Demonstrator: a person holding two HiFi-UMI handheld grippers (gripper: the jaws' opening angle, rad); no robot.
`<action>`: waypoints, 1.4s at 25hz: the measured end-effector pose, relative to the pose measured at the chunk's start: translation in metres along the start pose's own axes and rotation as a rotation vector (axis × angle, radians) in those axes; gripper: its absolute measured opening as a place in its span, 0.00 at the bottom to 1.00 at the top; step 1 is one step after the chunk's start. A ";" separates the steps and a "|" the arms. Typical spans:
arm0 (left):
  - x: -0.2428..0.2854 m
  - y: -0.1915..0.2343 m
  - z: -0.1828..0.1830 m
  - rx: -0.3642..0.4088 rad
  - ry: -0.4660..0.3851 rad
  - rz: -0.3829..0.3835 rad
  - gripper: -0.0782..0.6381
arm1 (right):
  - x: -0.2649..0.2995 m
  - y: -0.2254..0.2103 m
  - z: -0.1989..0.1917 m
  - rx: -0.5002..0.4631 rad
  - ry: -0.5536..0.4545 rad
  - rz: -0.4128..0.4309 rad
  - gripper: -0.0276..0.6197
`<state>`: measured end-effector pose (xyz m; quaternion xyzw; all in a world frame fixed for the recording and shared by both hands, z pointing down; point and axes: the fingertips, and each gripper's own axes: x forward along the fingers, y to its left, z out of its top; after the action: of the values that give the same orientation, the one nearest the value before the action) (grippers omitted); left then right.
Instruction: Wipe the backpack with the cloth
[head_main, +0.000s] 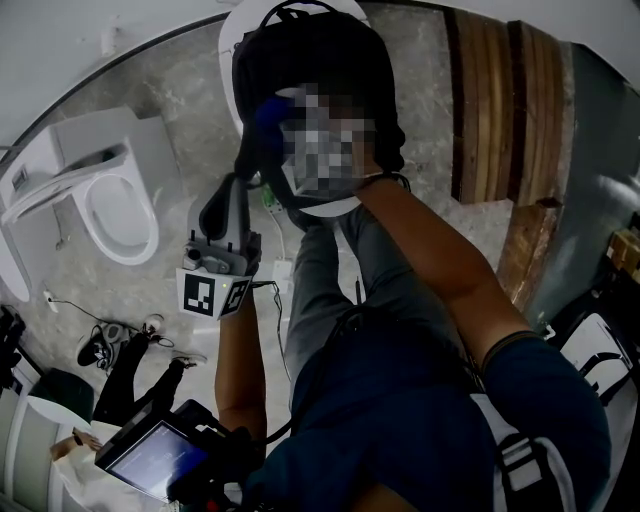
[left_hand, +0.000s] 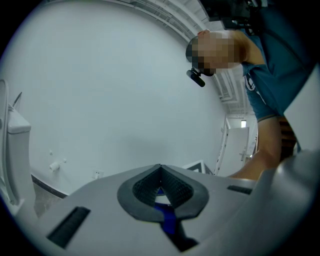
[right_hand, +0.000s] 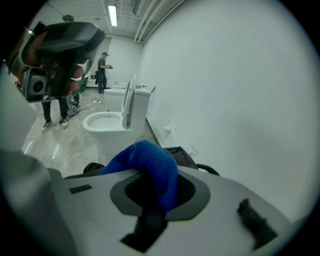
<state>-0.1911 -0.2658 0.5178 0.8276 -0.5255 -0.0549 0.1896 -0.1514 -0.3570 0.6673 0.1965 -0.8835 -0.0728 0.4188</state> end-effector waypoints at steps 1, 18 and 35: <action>0.001 0.000 0.000 -0.001 0.000 0.001 0.11 | 0.007 -0.004 0.004 -0.019 0.018 0.027 0.13; 0.007 0.004 -0.001 -0.004 0.008 0.017 0.11 | -0.020 -0.143 -0.144 0.275 0.242 -0.203 0.13; 0.017 -0.035 0.001 0.019 0.020 -0.060 0.11 | -0.122 -0.004 -0.187 0.695 -0.010 -0.290 0.13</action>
<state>-0.1541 -0.2676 0.5056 0.8452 -0.4991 -0.0471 0.1852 0.0633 -0.3043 0.6985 0.4497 -0.8206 0.1716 0.3080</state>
